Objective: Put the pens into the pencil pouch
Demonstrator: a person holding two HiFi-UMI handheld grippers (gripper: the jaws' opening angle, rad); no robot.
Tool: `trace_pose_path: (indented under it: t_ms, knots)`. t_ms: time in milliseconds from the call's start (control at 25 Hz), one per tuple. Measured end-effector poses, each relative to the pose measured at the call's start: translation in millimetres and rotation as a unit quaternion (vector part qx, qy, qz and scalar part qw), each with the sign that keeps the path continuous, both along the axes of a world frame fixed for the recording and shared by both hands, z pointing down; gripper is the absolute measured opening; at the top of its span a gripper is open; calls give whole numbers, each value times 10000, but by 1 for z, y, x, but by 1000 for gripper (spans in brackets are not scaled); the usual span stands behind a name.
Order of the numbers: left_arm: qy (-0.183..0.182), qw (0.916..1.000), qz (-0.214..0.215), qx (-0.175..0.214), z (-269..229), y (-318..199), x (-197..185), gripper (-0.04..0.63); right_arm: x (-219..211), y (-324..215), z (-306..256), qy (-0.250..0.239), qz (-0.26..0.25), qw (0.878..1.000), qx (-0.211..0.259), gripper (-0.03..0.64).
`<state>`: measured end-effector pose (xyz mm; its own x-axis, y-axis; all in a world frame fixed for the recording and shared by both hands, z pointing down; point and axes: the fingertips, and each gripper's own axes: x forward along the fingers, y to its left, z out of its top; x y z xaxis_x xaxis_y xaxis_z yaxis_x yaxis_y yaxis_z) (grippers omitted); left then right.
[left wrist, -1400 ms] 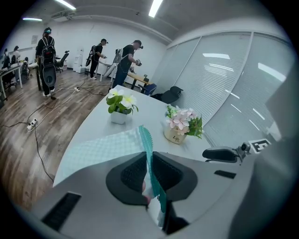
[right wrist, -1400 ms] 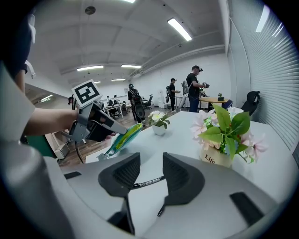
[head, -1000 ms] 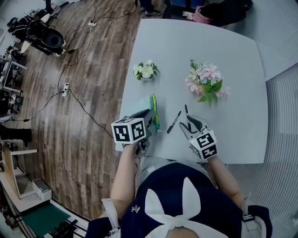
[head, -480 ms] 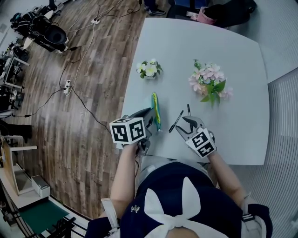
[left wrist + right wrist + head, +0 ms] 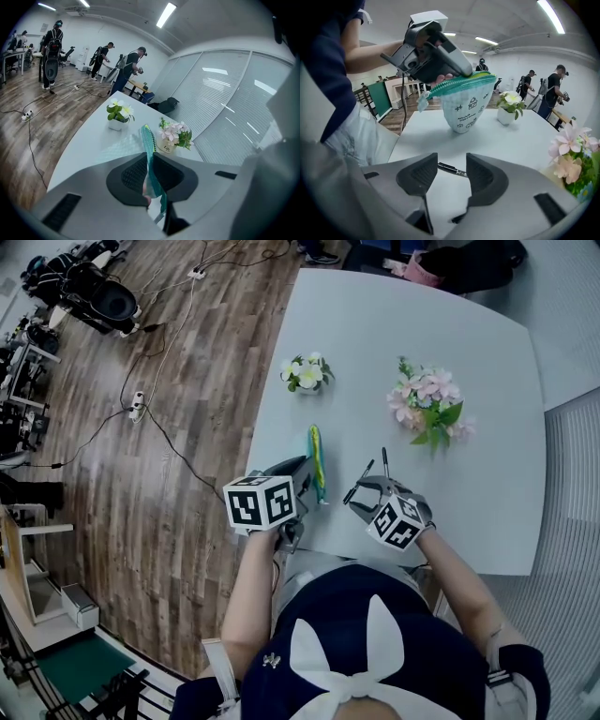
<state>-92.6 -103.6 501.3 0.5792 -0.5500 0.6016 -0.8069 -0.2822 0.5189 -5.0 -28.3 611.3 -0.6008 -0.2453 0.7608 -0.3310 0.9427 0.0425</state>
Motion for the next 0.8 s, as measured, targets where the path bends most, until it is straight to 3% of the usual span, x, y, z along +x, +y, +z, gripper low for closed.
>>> trace_pose_path:
  t_ms: [280,800]
  knots:
    - [38,10000,30,-47,4,4,1,54,-13,7,22,472,-828,9954,38,189]
    - [98,9998,80,-132,10,2,4,54,-21,15,58,1295,-1991,9713,100,153]
